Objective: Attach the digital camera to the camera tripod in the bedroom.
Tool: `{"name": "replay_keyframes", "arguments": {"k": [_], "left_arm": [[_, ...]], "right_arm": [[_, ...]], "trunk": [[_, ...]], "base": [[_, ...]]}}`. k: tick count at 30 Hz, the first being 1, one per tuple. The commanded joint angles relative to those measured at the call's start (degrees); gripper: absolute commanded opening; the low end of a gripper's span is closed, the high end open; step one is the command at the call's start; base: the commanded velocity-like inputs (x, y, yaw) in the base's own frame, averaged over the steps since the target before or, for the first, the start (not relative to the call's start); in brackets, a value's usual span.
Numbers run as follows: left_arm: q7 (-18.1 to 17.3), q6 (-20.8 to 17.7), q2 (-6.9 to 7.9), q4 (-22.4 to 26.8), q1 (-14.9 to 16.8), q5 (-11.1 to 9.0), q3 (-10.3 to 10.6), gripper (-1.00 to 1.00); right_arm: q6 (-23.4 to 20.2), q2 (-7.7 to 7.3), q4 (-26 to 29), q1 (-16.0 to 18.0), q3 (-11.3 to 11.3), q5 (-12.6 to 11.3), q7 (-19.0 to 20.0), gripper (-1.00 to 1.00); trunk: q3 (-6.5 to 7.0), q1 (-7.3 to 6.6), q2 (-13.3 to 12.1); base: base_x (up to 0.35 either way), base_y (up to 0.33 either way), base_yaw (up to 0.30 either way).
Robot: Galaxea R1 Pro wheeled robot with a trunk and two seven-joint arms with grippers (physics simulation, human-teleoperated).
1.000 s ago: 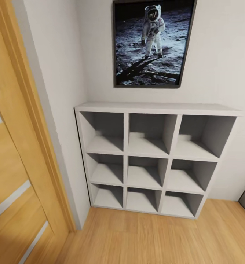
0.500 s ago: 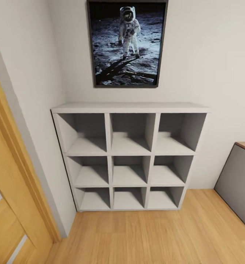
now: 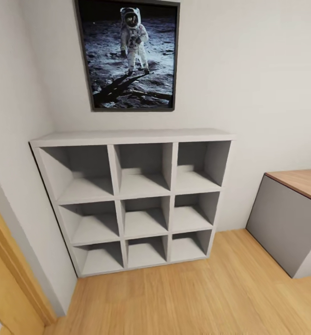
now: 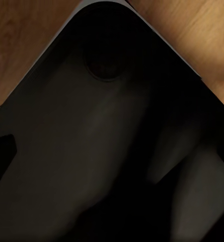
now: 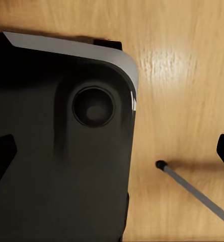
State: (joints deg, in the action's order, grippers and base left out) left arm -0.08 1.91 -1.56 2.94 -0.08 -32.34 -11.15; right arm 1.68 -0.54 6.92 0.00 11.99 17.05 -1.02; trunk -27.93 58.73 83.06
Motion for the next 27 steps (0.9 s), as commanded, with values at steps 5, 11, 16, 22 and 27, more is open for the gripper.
{"name": "replay_keyframes", "arguments": {"k": [5,11,16,22,27], "left_arm": [[0.0,0.1,-0.04,0.0,0.0,0.2,-0.4,1.00],[0.0,0.1,-0.10,0.0,0.0,0.2,-0.4,1.00],[0.0,0.1,-0.11,0.0,0.0,0.2,-0.4,1.00],[0.1,0.0,-0.18,0.0,0.0,0.8,-0.4,1.00],[0.1,0.0,-0.20,0.0,0.0,2.2,-0.4,1.00]], "right_arm": [[0.2,0.06,0.0,0.0,0.5,0.7,-0.2,1.00],[0.4,0.05,0.0,0.0,0.5,0.8,-0.2,1.00],[0.4,0.08,0.0,0.0,0.4,0.9,-0.1,1.00],[0.5,0.10,0.0,0.0,0.3,1.0,-0.2,1.00],[0.5,0.10,0.0,0.0,0.3,1.1,-0.2,1.00]], "trunk": [[-0.04,0.00,0.0],[-0.04,0.00,0.0],[-0.04,0.00,0.0],[-0.04,0.00,0.0],[-0.04,0.00,0.0]], "base": [[0.000,0.000,-0.296],[0.000,0.000,-0.295],[0.013,0.000,-0.295],[0.116,0.000,-0.295],[0.263,0.011,-0.295]]}}
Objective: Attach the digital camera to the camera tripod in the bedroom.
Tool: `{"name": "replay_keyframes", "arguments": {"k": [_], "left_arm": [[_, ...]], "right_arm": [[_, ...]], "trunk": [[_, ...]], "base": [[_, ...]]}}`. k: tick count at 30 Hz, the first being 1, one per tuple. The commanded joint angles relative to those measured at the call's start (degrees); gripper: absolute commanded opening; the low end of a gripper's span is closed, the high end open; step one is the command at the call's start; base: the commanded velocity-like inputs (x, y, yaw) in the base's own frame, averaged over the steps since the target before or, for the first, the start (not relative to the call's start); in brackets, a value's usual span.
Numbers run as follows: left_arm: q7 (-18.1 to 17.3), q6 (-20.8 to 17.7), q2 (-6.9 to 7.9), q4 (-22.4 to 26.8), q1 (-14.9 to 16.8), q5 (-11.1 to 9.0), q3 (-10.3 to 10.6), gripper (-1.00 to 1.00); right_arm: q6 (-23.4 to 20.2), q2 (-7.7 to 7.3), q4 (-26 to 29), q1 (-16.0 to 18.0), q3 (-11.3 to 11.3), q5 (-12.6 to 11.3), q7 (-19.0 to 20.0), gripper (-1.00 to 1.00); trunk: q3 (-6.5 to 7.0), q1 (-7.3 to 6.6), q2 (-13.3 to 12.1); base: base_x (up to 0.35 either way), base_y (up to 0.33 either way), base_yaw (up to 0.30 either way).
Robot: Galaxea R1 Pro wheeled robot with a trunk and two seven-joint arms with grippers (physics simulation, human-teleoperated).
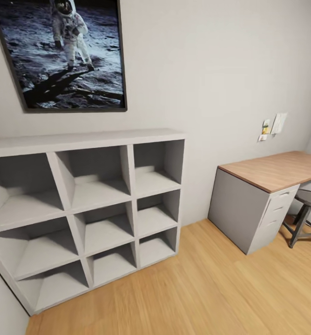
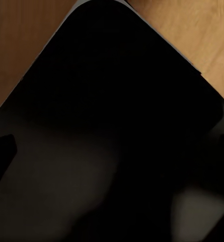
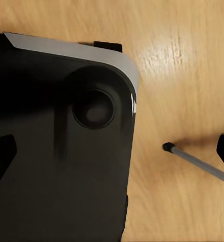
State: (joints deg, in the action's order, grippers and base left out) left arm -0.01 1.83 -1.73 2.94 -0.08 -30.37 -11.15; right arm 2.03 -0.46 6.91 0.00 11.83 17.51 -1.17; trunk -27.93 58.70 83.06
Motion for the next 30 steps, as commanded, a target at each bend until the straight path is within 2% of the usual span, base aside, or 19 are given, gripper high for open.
{"name": "replay_keyframes", "arguments": {"k": [1,7,18,30], "left_arm": [[0.0,0.1,-0.02,0.0,0.0,0.5,-0.5,1.00],[0.0,0.4,-0.05,0.0,0.0,2.0,-0.5,1.00],[0.0,1.7,-0.06,0.0,0.0,2.5,-0.5,1.00],[0.0,1.7,0.12,0.0,0.0,2.0,-0.7,1.00]], "right_arm": [[0.2,0.02,0.0,0.0,0.5,0.6,-0.1,1.00],[0.2,0.02,0.0,0.0,0.5,0.6,0.0,1.00],[0.2,0.02,0.0,0.0,0.5,0.5,0.0,1.00],[0.2,0.02,0.0,0.0,0.5,0.5,0.1,1.00]], "trunk": [[-0.04,0.03,0.0],[-0.04,0.03,0.0],[-0.04,0.03,0.0],[-0.04,0.03,0.0]], "base": [[0.297,0.042,-0.295],[0.310,0.076,-0.295],[0.303,0.168,-0.295],[0.060,0.043,-0.295]]}}
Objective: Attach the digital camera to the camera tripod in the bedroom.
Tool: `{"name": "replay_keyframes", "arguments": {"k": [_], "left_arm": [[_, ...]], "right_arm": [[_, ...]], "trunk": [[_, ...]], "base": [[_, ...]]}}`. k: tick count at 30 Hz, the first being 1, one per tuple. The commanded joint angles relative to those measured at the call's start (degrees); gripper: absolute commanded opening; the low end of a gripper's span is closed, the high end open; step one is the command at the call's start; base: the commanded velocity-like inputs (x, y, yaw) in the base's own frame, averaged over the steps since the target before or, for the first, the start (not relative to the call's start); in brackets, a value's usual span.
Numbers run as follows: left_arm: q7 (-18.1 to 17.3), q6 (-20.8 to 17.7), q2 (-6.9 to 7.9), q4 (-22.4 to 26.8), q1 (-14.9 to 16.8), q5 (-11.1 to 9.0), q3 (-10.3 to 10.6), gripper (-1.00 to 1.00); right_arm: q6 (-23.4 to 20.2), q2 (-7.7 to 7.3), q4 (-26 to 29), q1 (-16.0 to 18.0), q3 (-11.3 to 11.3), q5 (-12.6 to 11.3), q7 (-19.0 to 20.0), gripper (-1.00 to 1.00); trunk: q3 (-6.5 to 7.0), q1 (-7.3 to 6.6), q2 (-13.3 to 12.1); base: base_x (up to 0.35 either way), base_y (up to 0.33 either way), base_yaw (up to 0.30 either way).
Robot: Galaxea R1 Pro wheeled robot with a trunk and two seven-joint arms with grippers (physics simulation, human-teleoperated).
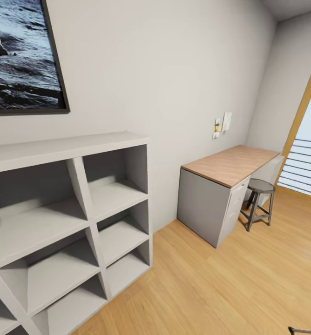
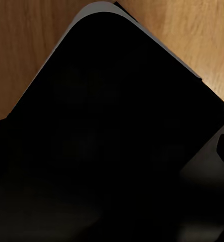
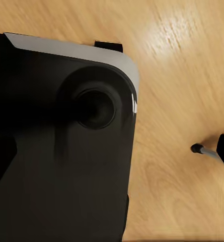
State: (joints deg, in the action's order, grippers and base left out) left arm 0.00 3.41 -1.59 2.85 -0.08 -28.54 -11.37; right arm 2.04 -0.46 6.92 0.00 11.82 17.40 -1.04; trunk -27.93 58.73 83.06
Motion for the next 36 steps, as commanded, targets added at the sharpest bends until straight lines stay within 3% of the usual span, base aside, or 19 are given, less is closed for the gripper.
{"name": "replay_keyframes", "arguments": {"k": [1,36], "left_arm": [[0.0,0.1,0.04,0.0,0.0,0.0,-0.6,1.00],[-0.5,0.1,-0.07,0.1,0.0,0.7,-0.2,1.00]], "right_arm": [[0.2,0.02,0.0,0.0,0.5,0.6,0.0,1.00],[0.1,0.02,0.0,0.0,0.6,0.5,-0.1,1.00]], "trunk": [[-0.04,0.00,0.0],[-0.04,0.00,0.0]], "base": [[0.005,0.004,-0.296],[0.001,0.000,-0.295]]}}
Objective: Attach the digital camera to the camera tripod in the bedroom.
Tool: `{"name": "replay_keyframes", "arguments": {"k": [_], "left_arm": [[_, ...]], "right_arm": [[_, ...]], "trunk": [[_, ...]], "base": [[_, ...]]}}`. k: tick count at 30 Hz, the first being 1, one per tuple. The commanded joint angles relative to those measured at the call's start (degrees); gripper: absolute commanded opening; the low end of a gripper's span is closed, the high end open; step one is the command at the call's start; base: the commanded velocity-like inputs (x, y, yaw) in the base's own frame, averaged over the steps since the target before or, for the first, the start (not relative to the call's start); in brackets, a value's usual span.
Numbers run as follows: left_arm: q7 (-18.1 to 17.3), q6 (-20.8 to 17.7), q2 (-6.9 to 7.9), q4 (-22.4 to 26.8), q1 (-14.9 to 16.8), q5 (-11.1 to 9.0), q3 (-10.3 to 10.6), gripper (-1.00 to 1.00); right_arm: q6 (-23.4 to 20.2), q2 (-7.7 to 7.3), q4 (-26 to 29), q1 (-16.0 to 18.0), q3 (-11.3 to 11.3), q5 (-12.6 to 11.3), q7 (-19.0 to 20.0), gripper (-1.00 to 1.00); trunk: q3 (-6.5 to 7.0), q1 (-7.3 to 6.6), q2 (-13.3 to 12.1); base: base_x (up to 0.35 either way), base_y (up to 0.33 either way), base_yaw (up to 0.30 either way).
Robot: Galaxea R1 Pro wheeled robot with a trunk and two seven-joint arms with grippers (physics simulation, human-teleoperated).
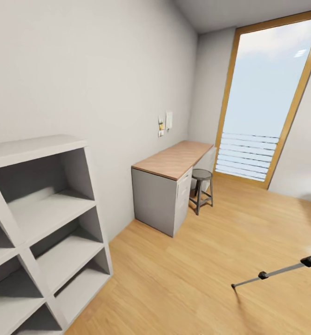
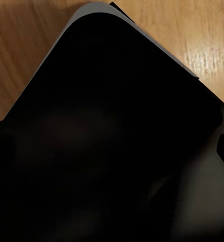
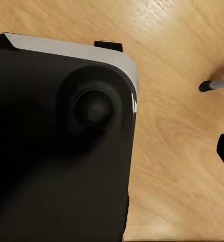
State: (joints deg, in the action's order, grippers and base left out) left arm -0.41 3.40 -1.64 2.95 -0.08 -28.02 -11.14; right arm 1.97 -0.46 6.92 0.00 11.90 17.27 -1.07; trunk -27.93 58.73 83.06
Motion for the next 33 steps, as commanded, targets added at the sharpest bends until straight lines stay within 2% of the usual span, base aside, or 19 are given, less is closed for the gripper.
{"name": "replay_keyframes", "arguments": {"k": [1,33], "left_arm": [[0.0,0.1,-0.02,0.0,0.0,0.2,-0.5,1.00],[0.0,0.2,-0.12,0.0,0.0,0.2,-0.5,1.00]], "right_arm": [[0.2,0.02,0.0,0.0,0.5,0.6,-0.1,1.00],[0.2,0.08,0.0,0.0,0.4,0.6,-0.1,1.00]], "trunk": [[-0.04,0.00,0.0],[-0.04,0.00,0.0]], "base": [[0.000,0.000,-0.295],[0.000,0.000,-0.295]]}}
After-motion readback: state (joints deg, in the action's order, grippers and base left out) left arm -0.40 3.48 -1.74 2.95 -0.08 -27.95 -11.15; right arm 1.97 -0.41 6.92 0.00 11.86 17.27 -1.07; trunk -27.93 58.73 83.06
